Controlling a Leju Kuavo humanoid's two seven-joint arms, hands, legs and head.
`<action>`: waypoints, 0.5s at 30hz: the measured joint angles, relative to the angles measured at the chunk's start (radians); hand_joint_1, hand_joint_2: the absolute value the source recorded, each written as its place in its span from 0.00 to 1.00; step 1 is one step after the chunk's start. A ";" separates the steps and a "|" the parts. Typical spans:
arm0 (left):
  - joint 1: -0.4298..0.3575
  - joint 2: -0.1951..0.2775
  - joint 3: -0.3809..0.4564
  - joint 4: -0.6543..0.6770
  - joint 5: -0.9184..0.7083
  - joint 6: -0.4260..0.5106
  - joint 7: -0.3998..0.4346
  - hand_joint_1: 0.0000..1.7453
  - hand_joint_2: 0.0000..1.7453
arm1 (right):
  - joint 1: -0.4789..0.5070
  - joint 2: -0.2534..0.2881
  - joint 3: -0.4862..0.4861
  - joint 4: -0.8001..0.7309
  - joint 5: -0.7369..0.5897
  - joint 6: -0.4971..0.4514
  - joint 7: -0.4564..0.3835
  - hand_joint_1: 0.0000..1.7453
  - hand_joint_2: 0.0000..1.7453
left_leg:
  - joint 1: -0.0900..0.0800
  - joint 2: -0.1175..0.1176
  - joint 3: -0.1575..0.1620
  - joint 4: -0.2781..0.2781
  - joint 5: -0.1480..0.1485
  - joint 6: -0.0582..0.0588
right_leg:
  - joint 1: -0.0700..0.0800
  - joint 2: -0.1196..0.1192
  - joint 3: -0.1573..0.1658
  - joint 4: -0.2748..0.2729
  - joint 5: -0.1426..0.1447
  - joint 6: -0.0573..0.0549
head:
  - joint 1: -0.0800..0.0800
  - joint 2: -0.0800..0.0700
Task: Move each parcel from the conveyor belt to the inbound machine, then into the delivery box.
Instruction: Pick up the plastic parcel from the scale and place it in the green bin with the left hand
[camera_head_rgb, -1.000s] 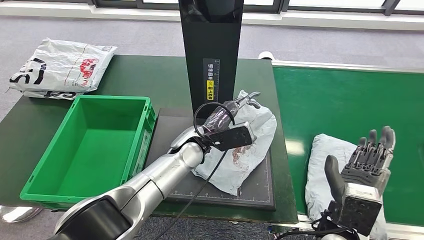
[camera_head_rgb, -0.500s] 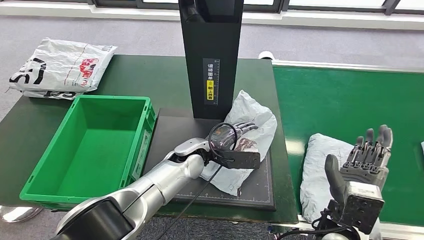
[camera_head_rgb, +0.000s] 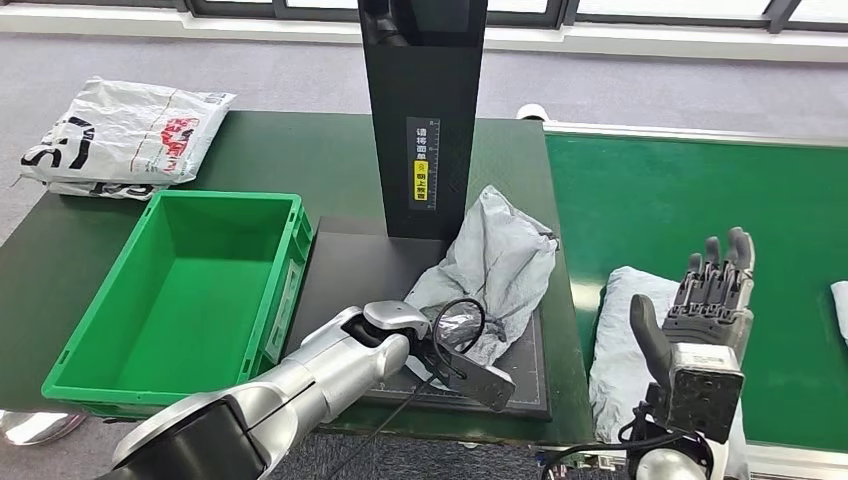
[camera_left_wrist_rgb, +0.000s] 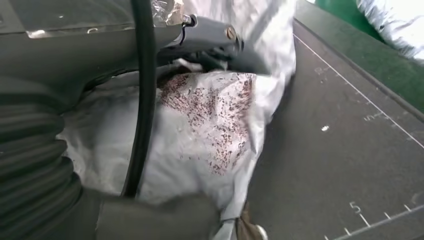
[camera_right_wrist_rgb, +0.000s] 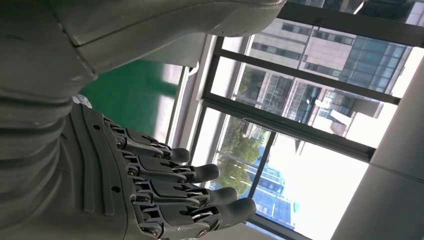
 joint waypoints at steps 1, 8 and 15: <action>-0.003 0.002 0.000 0.000 0.003 0.002 -0.004 1.00 1.00 | 0.000 0.000 0.000 0.002 -0.001 0.000 -0.001 0.00 1.00 | 0.000 0.000 0.000 0.000 0.000 0.000 | 0.000 0.000 0.000 0.000 0.000 0.000 | 0.000 0.000; -0.011 0.006 0.000 0.001 0.012 0.039 -0.007 1.00 1.00 | 0.006 0.000 0.000 0.004 -0.006 0.000 -0.005 0.00 1.00 | 0.000 0.000 0.001 0.000 0.000 0.000 | 0.000 0.000 0.001 0.000 0.000 0.000 | 0.000 0.000; -0.010 0.008 0.000 0.002 0.022 0.087 -0.008 1.00 1.00 | 0.007 0.000 0.000 0.004 -0.008 -0.001 -0.008 0.00 1.00 | 0.000 0.000 0.001 0.000 0.000 0.000 | 0.000 0.000 0.000 0.000 0.000 0.000 | 0.000 0.000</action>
